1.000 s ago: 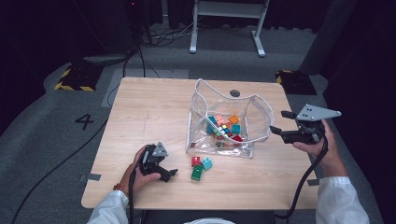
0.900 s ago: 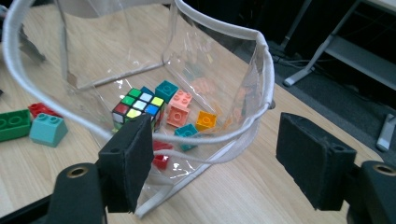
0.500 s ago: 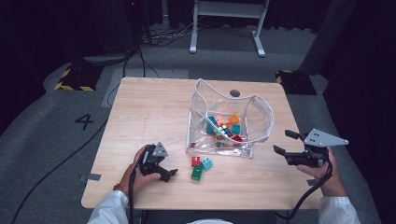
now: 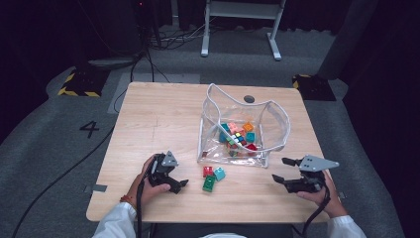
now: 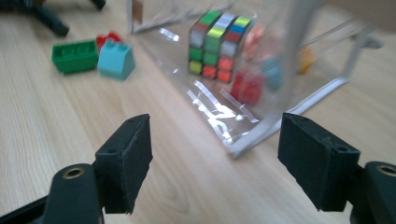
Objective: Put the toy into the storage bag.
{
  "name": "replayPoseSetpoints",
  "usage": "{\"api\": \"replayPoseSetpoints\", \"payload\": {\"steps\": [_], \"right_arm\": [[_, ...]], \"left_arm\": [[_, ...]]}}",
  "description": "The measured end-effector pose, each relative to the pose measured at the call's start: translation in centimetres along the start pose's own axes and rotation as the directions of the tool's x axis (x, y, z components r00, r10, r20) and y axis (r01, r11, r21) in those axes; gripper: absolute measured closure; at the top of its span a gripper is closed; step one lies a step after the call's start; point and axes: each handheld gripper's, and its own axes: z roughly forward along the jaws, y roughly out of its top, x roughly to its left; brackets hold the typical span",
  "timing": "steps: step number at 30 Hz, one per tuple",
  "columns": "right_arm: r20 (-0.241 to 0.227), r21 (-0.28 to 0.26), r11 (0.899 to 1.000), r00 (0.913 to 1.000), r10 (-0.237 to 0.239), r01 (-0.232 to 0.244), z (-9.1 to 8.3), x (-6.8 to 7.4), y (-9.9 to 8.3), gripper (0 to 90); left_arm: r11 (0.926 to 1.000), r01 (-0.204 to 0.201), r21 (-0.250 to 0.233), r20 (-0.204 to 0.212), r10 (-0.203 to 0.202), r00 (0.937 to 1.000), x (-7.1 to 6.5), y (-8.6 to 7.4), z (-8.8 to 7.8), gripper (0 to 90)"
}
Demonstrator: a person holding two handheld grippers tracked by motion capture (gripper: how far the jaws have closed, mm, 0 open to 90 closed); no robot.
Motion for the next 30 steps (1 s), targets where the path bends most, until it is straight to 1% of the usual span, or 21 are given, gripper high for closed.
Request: {"api": "replayPoseSetpoints", "payload": {"steps": [1,2,3,4,5,7,9,11,13,14,16,17,18,19,20,21,25,26,27,28,30], "right_arm": [[-0.01,0.002,1.0,0.9999,-0.005,0.005,0.4,0.2,-0.2,26.5],[-0.034,0.013,1.0,0.9994,-0.005,0.005,1.0,0.6,-0.3,26.8],[-0.057,0.037,0.999,0.998,-0.029,0.031,1.8,1.1,-0.5,26.8],[-0.065,0.047,0.998,0.9969,-0.044,0.047,2.2,1.4,-0.5,27.1],[-0.08,0.062,0.997,0.9957,-0.045,0.05,2.8,1.9,-0.6,27.5],[-0.103,0.073,0.996,0.9934,-0.049,0.056,3.7,2.4,-0.6,28.0],[-0.112,0.077,0.995,0.9922,-0.054,0.062,4.7,2.9,-0.5,28.5],[-0.135,0.084,0.994,0.9893,-0.054,0.066,5.6,3.5,-0.5,29.0],[-0.139,0.101,0.992,0.9884,-0.062,0.076,6.4,4.0,-0.4,29.4],[-0.139,0.116,0.991,0.9889,-0.054,0.07,7.0,4.4,-0.3,29.6],[-0.138,0.129,0.987,0.9878,-0.073,0.091,7.8,4.8,-0.1,30.2],[-0.139,0.139,0.987,0.988,-0.066,0.086,8.0,5.0,0.0,30.2],[-0.159,0.145,0.985,0.985,-0.066,0.09,8.5,5.3,0.1,30.2],[-0.162,0.156,0.984,0.9851,-0.058,0.083,8.7,5.6,0.2,30.1],[-0.169,0.148,0.985,0.9837,-0.062,0.087,9.1,5.8,0.3,30.5],[-0.175,0.147,0.986,0.9834,-0.049,0.075,9.4,6.1,0.5,30.6],[-0.187,0.142,0.987,0.981,-0.05,0.077,10.3,6.7,1.1,30.1],[-0.193,0.125,0.988,0.9787,-0.068,0.093,10.7,6.7,1.3,29.8],[-0.194,0.125,0.987,0.9782,-0.073,0.098,11.2,6.8,1.5,29.4],[-0.193,0.123,0.988,0.9785,-0.072,0.097,11.5,7.0,1.7,29.0],[-0.188,0.133,0.988,0.9809,-0.049,0.075,12.4,7.4,2.3,28.6]], "left_arm": [[1.0,0.0,0.0,0.0,0.0,1.0,0.0,0.0,0.0,0.1],[1.0,0.0,0.0,0.0,0.0,1.0,0.0,0.0,0.0,0.1],[1.0,0.0,0.0,0.0,0.0,1.0,0.0,0.0,0.0,0.1],[1.0,0.0,-0.001,-0.001,0.0,1.0,0.0,0.0,0.0,0.1],[1.0,0.0,-0.001,0.0,0.0,1.0,0.0,0.0,0.0,0.1],[1.0,0.0,0.0,0.0,0.0,1.0,0.0,0.0,0.0,0.1],[1.0,0.0,-0.001,0.0,0.0,1.0,0.0,0.0,0.0,0.1],[1.0,0.0,-0.001,0.0,0.0,1.0,0.0,0.0,0.0,0.1],[1.0,0.0,-0.001,0.0,0.0,1.0,0.0,0.0,0.0,0.1],[1.0,0.0,0.0,0.0,0.0,1.0,0.0,0.0,0.0,0.1],[1.0,0.001,-0.001,0.0,-0.001,1.0,0.0,0.0,0.0,0.1],[1.0,0.0,0.0,0.0,0.0,1.0,0.0,0.0,0.0,0.1],[1.0,0.0,0.0,0.0,0.0,1.0,0.0,0.0,0.0,0.1],[1.0,0.0,0.0,0.0,0.0,1.0,0.0,0.0,0.0,0.1],[1.0,0.0,0.0,0.0,0.0,1.0,0.0,0.0,0.0,0.1],[1.0,0.0,0.0,0.0,0.0,1.0,0.0,0.0,0.0,0.1],[1.0,0.0,0.0,0.001,0.0,1.0,0.0,0.0,0.0,0.1],[1.0,0.0,0.0,0.001,0.0,1.0,0.0,0.0,0.0,0.1],[1.0,0.0,0.0,0.001,0.0,1.0,0.0,0.0,0.0,0.1],[1.0,0.0,0.0,0.001,0.0,1.0,0.0,0.0,0.0,0.1],[1.0,0.0,0.0,0.0,0.0,1.0,0.0,0.0,0.0,0.1]]}}
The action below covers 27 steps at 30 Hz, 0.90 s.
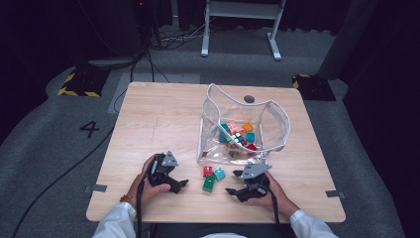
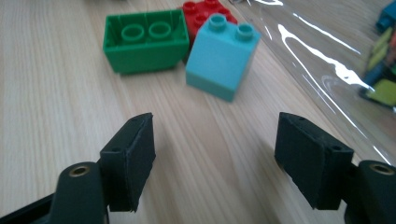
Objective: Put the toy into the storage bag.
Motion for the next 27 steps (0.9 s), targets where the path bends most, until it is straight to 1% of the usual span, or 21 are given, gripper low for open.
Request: {"api": "replayPoseSetpoints", "payload": {"steps": [1,2,3,5,6,7,8,9,12,15,16,17,19,20,22,23,26,27], "right_arm": [[-0.001,-0.01,1.0,0.9999,-0.013,0.013,0.4,0.0,0.3,28.6],[0.004,0.006,1.0,0.9997,0.024,-0.024,0.7,0.2,0.6,28.6],[0.011,0.01,1.0,0.9997,0.023,-0.023,1.0,0.2,0.9,28.6],[0.023,0.006,0.999,0.999,0.039,-0.039,1.7,0.5,1.5,28.7],[0.035,0.008,0.999,0.9988,0.035,-0.035,1.9,0.6,1.7,28.8],[0.039,0.005,0.999,0.9982,0.046,-0.046,2.1,0.7,1.9,29.1],[0.047,0.003,0.999,0.9979,0.045,-0.045,2.3,0.7,2.1,29.4],[0.052,-0.006,0.999,0.9981,0.033,-0.033,2.5,0.6,2.2,30.0],[0.068,-0.016,0.999,0.9966,0.047,-0.046,2.8,0.5,2.5,33.1],[0.068,-0.024,0.998,0.9963,0.053,-0.051,2.9,0.4,2.6,38.9],[0.069,-0.018,0.999,0.9963,0.051,-0.05,2.9,0.3,2.6,39.0],[0.064,-0.02,0.998,0.996,0.062,-0.06,2.9,0.3,2.6,39.9],[0.064,-0.021,0.998,0.9965,0.055,-0.053,2.8,0.1,2.5,46.1],[0.067,-0.027,0.998,0.9958,0.063,-0.062,2.8,0.2,2.5,49.2],[0.063,-0.028,0.998,0.996,0.063,-0.061,2.8,0.1,2.5,54.7],[0.07,-0.027,0.998,0.9953,0.067,-0.065,2.7,0.1,2.5,56.9],[0.082,-0.028,0.998,0.9946,0.064,-0.062,2.6,0.1,2.5,58.7],[0.082,-0.028,0.997,0.9941,0.071,-0.069,2.6,0.2,2.5,58.8]], "left_arm": [[1.0,0.0,0.0,0.0,0.0,1.0,0.0,0.0,0.0,0.1],[1.0,0.0,0.0,0.0,0.0,1.0,0.0,0.0,0.0,0.1],[1.0,0.0,0.0,0.0,0.0,1.0,0.0,0.0,0.0,0.1],[1.0,0.0,0.0,0.0,0.0,1.0,0.0,0.0,0.0,0.1],[1.0,0.0,0.0,0.0,0.0,1.0,0.0,0.0,0.0,0.1],[1.0,0.0,0.0,0.0,0.0,1.0,0.0,0.0,0.0,0.1],[1.0,0.0,0.0,0.0,0.0,1.0,0.0,0.0,0.0,0.1],[1.0,0.0,0.0,0.0,0.0,1.0,0.0,0.0,0.0,0.1],[1.0,0.0,0.0,0.0,0.0,1.0,0.0,0.0,0.0,0.1],[1.0,0.0,0.0,0.0,0.0,1.0,0.0,0.0,0.0,0.1],[1.0,0.001,0.0,0.0,-0.001,1.0,0.0,0.0,0.0,0.1],[1.0,0.0,0.0,0.0,0.0,1.0,0.0,0.0,0.0,0.1],[1.0,0.0,0.0,0.0,0.0,1.0,0.0,0.0,0.0,0.1],[1.0,0.0,0.0,0.0,0.0,1.0,0.0,0.0,0.0,0.1],[1.0,0.0,0.0,0.0,0.0,1.0,0.0,0.0,0.0,0.1],[1.0,0.001,0.0,0.0,-0.001,1.0,0.0,0.0,0.0,0.1],[1.0,0.0,0.0,0.0,0.0,1.0,0.0,0.0,0.0,0.1],[1.0,0.0,0.0,0.0,0.0,1.0,0.0,0.0,0.0,0.1]]}}
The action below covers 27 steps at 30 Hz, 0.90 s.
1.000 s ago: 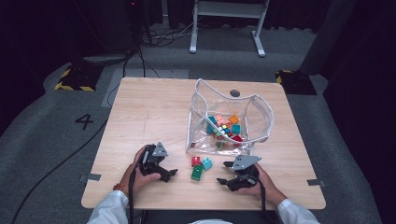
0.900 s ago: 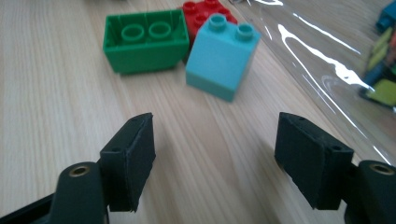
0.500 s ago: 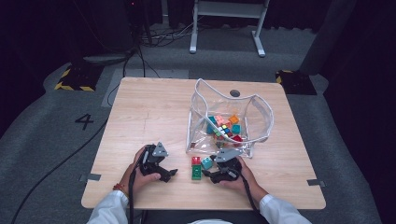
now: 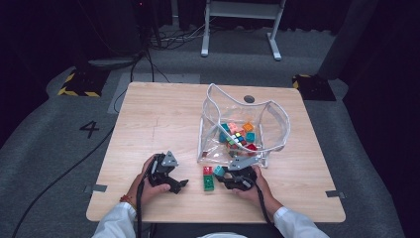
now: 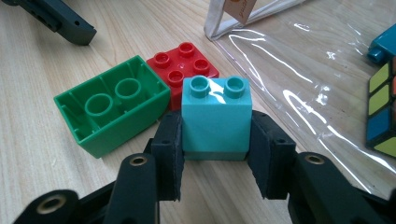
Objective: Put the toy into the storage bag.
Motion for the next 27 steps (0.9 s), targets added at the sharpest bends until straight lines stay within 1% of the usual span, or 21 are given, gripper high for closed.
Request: {"api": "replayPoseSetpoints", "payload": {"steps": [1,2,3,4,7,8,9,10,11,12,13,15,17,18,19,20,21,22,23,27], "right_arm": [[-0.001,-0.002,1.0,1.0,0.001,-0.001,0.0,0.0,0.0,58.9],[0.002,0.002,1.0,1.0,-0.008,0.008,-0.1,-0.1,-0.1,59.0],[-0.003,0.0,1.0,1.0,-0.005,0.005,-0.1,-0.1,-0.1,59.0],[0.005,0.003,1.0,1.0,0.004,-0.004,-0.2,-0.1,-0.1,59.0],[0.011,-0.002,1.0,0.9999,-0.011,0.011,-0.3,-0.1,-0.2,59.1],[0.008,-0.002,1.0,0.9998,-0.018,0.018,-0.4,-0.1,-0.3,59.0],[0.003,-0.009,1.0,0.9999,-0.01,0.01,-0.5,0.0,-0.3,59.0],[-0.005,-0.014,1.0,0.9997,-0.024,0.024,-0.6,0.0,-0.4,59.0],[-0.008,-0.018,1.0,0.9999,-0.013,0.013,-0.7,0.0,-0.5,59.1],[-0.01,-0.019,1.0,0.9998,-0.016,0.015,-0.9,-0.1,-0.6,59.0],[-0.022,-0.024,1.0,0.9996,-0.017,0.016,-1.1,-0.2,-0.7,59.1],[-0.014,-0.007,1.0,0.9999,-0.009,0.009,-1.5,-0.2,-1.1,59.1],[-0.021,0.004,1.0,0.9994,-0.026,0.026,-2.0,-0.2,-1.5,59.1],[-0.033,0.009,0.999,0.9989,-0.033,0.033,-2.3,-0.4,-1.8,59.1],[-0.041,0.01,0.999,0.9987,-0.029,0.03,-2.5,-0.4,-1.9,59.1],[-0.044,-0.002,0.998,0.9971,-0.063,0.063,-2.7,-0.6,-2.2,59.1],[-0.048,-0.003,0.998,0.9964,-0.069,0.069,-3.0,-0.8,-2.4,59.1],[-0.058,0.001,0.998,0.9964,-0.063,0.063,-3.4,-0.9,-2.6,59.1],[-0.061,0.007,0.997,0.9952,-0.076,0.077,-3.6,-1.1,-2.8,59.1],[-0.083,0.014,0.997,0.9934,-0.079,0.08,-4.7,-1.6,-3.4,59.1]], "left_arm": [[1.0,0.0,0.0,0.0,0.0,1.0,0.0,0.0,0.0,0.1],[1.0,0.0,0.0,0.0,0.0,1.0,0.0,0.0,0.0,0.1],[1.0,0.0,0.0,0.0,0.0,1.0,0.0,0.0,0.0,0.1],[1.0,0.0,-0.001,-0.001,0.0,1.0,0.0,0.0,0.0,0.1],[1.0,0.0,0.0,0.0,0.0,1.0,0.0,0.0,0.0,0.1],[1.0,0.0,-0.001,0.0,0.0,1.0,0.0,0.0,0.0,0.1],[1.0,0.0,0.0,0.001,0.0,1.0,0.0,0.0,0.0,0.1],[1.0,0.0,0.0,0.001,0.0,1.0,0.0,0.0,0.0,0.1],[1.0,0.0,0.0,0.001,0.0,1.0,0.0,0.0,0.0,0.0],[1.0,-0.002,0.0,0.002,0.002,1.0,0.0,0.0,0.0,0.0],[1.0,-0.001,-0.001,0.002,0.001,1.0,0.0,0.0,0.0,0.0],[1.0,-0.001,-0.002,0.002,0.001,1.0,0.0,0.0,0.0,0.0],[1.0,-0.001,-0.003,0.004,0.001,1.0,0.0,0.0,0.0,0.0],[1.0,0.0,-0.004,0.004,0.0,1.0,0.0,0.0,0.0,0.1],[1.0,-0.002,-0.003,0.004,0.002,1.0,0.0,0.0,0.0,0.1],[1.0,-0.003,-0.002,0.001,0.003,1.0,0.0,0.0,0.0,0.1],[1.0,-0.003,-0.002,0.002,0.003,1.0,0.0,0.0,0.0,0.1],[1.0,-0.004,-0.002,0.001,0.004,1.0,0.0,0.0,0.0,0.1],[1.0,-0.003,-0.002,0.002,0.003,1.0,0.0,0.0,0.0,0.1],[1.0,-0.003,-0.002,0.001,0.003,1.0,0.0,0.0,0.0,0.1]]}}
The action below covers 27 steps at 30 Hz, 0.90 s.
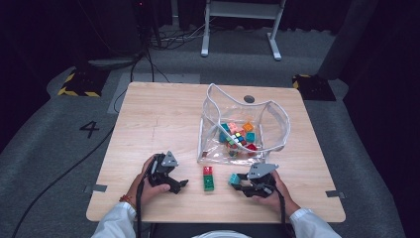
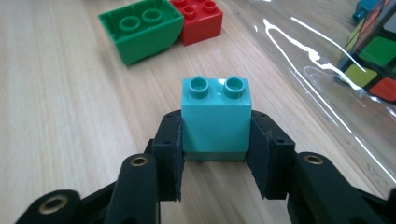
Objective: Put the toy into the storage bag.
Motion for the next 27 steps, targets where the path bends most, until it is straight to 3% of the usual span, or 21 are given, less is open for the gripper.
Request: {"api": "replayPoseSetpoints", "payload": {"steps": [1,4,6,18,27], "right_arm": [[0.01,0.021,1.0,0.9997,0.02,-0.021,-0.3,0.2,-0.1,59.1],[0.0,0.02,1.0,0.9999,0.013,-0.013,-1.4,0.0,-0.6,59.1],[0.004,-0.002,1.0,0.9997,-0.026,0.026,-2.0,-0.4,-1.0,59.1],[0.065,-0.008,1.0,0.9975,0.027,-0.027,-6.1,-1.9,-3.0,59.1],[0.126,-0.054,0.995,0.9878,0.091,-0.085,-9.9,-4.5,-4.1,59.1]], "left_arm": [[1.0,-0.002,-0.001,-0.004,0.002,1.0,0.0,0.0,0.0,0.1],[1.0,0.002,0.001,-0.001,-0.002,1.0,0.0,0.0,0.0,0.2],[1.0,0.002,0.001,-0.001,-0.002,1.0,0.0,0.0,0.0,0.2],[1.0,-0.002,-0.001,-0.004,0.002,1.0,0.0,0.0,0.0,0.2],[1.0,-0.001,-0.001,-0.004,0.001,1.0,0.0,0.0,0.0,0.1]]}}
